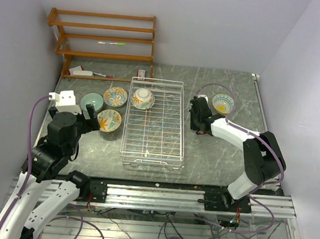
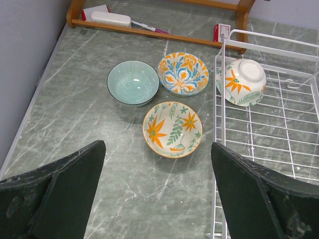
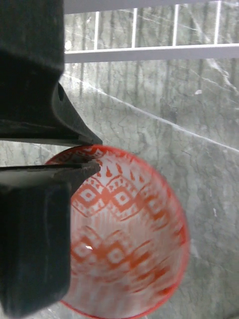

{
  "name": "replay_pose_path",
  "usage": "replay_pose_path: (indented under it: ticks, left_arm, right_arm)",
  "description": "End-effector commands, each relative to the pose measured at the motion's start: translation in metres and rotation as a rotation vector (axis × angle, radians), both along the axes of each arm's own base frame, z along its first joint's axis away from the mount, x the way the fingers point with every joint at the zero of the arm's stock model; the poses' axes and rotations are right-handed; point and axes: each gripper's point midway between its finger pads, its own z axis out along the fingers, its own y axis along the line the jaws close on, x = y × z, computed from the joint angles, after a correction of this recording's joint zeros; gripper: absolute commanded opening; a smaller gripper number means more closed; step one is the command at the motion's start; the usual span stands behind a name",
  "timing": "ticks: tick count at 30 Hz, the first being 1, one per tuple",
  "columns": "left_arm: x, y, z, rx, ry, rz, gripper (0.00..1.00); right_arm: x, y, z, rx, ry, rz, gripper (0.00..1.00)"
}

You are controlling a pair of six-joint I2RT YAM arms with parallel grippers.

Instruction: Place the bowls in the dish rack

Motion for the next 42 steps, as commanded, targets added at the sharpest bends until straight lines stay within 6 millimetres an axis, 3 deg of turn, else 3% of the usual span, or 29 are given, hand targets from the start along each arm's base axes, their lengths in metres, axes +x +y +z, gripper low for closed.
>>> replay_pose_path:
  ticks: [1, 5, 9, 11, 12, 15, 19, 25, 29, 34, 38, 39, 42]
  left_arm:
    - [0.000, 0.000, 0.003, -0.015, -0.010, 0.006, 0.98]
    - [0.000, 0.000, 0.004, -0.015, -0.011, 0.005, 0.98]
    - [-0.001, 0.001, 0.007, -0.012, -0.018, 0.005, 0.98]
    - [-0.001, 0.002, 0.008, -0.011, -0.019, 0.006, 0.98]
    - [-0.002, 0.002, 0.009, -0.011, -0.020, 0.005, 0.98]
    - [-0.005, 0.004, 0.014, -0.013, -0.031, 0.009, 0.98]
    - [-0.007, 0.006, 0.018, -0.021, -0.048, 0.014, 0.98]
    - [-0.009, 0.007, 0.022, -0.032, -0.049, 0.017, 0.98]
    - [-0.012, 0.009, 0.026, -0.036, -0.060, 0.022, 0.98]
    - [-0.014, 0.011, 0.031, -0.036, -0.070, 0.027, 0.98]
    - [-0.016, 0.012, 0.036, -0.039, -0.076, 0.025, 0.98]
    - [-0.017, 0.012, 0.036, -0.038, -0.075, 0.026, 0.98]
    - [-0.018, 0.014, 0.037, -0.036, -0.078, 0.030, 0.98]
  right_arm:
    - [0.004, -0.008, 0.004, -0.019, -0.028, -0.050, 0.11]
    - [0.006, -0.005, 0.028, 0.023, -0.076, -0.047, 0.02]
    - [0.009, 0.005, 0.068, 0.101, -0.143, -0.020, 0.00]
    - [0.009, 0.013, 0.094, 0.163, -0.187, 0.006, 0.00]
    - [0.014, 0.021, 0.121, 0.216, -0.235, 0.025, 0.00]
    - [0.011, 0.038, 0.175, 0.339, -0.321, 0.078, 0.00]
    - [-0.008, 0.082, 0.226, 0.455, -0.389, 0.210, 0.00]
    - [-0.048, 0.172, 0.273, 0.776, -0.394, 0.532, 0.00]
    - [-0.069, 0.213, 0.282, 0.919, -0.375, 0.651, 0.00]
    - [-0.070, 0.235, 0.274, 1.074, -0.355, 0.657, 0.00]
    - [-0.061, 0.241, 0.252, 1.128, -0.330, 0.602, 0.00]
    - [-0.061, 0.243, 0.235, 1.130, -0.299, 0.590, 0.00]
    - [-0.060, 0.252, 0.216, 1.169, -0.241, 0.584, 0.00]
